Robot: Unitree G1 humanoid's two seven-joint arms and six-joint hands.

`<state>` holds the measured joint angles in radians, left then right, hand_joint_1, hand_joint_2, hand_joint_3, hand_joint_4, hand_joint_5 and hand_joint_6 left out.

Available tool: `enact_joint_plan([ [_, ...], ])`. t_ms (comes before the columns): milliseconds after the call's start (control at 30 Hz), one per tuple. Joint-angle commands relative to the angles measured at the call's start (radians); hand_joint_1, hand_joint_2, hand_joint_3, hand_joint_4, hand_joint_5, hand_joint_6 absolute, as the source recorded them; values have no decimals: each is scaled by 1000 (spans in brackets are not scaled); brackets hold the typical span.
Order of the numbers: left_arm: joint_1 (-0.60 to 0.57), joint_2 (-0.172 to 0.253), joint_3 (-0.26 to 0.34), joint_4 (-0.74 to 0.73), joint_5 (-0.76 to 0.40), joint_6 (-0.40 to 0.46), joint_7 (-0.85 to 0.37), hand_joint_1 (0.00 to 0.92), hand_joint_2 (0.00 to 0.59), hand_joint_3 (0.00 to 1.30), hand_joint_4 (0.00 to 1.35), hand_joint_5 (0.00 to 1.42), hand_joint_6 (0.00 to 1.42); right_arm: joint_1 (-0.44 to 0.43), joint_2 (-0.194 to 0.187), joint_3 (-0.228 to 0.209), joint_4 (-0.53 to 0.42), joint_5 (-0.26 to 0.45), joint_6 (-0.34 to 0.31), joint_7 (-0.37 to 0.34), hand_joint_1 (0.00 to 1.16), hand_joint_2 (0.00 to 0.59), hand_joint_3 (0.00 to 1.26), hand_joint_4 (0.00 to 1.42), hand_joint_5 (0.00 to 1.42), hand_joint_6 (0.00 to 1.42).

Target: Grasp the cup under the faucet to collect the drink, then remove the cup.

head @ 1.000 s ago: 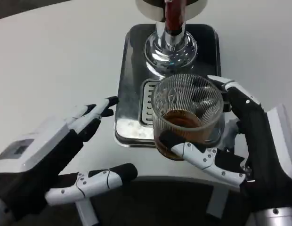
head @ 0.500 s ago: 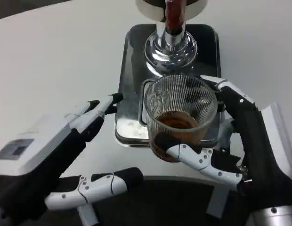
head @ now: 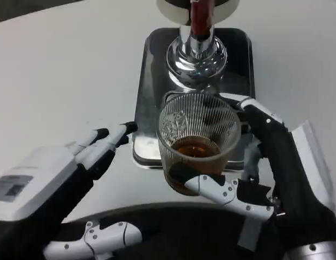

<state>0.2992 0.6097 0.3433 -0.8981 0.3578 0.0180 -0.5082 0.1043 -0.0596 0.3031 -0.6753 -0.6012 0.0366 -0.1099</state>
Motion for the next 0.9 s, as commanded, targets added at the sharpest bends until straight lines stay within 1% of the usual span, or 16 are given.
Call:
enact_joint_plan([
  [33, 48, 12, 39, -21, 1, -38, -23, 0, 107, 0, 0, 0, 69, 12, 5, 28, -38, 3, -59, 2, 840, 222, 835, 972, 1198, 1361],
  [200, 76, 9, 67, -20, -6, -68, -36, 0, 107, 0, 0, 0, 49, 24, 0, 37, -46, 0, -60, 11, 838, 225, 835, 972, 1198, 1361],
  [367, 89, 1, 89, -23, -11, -84, -39, 0, 107, 0, 0, 0, 45, 24, 5, 43, -47, -5, -60, 16, 836, 226, 835, 972, 1198, 1362],
  [500, 98, 3, 103, -21, -16, -90, -45, 0, 107, 0, 0, 0, 44, 20, 8, 49, -47, -6, -57, 19, 836, 226, 835, 972, 1198, 1362],
  [900, 94, 3, 99, -16, -21, -96, -51, 0, 106, 0, 0, 0, 43, 38, 2, 39, -65, -4, -54, 25, 835, 226, 835, 984, 1211, 1362],
])
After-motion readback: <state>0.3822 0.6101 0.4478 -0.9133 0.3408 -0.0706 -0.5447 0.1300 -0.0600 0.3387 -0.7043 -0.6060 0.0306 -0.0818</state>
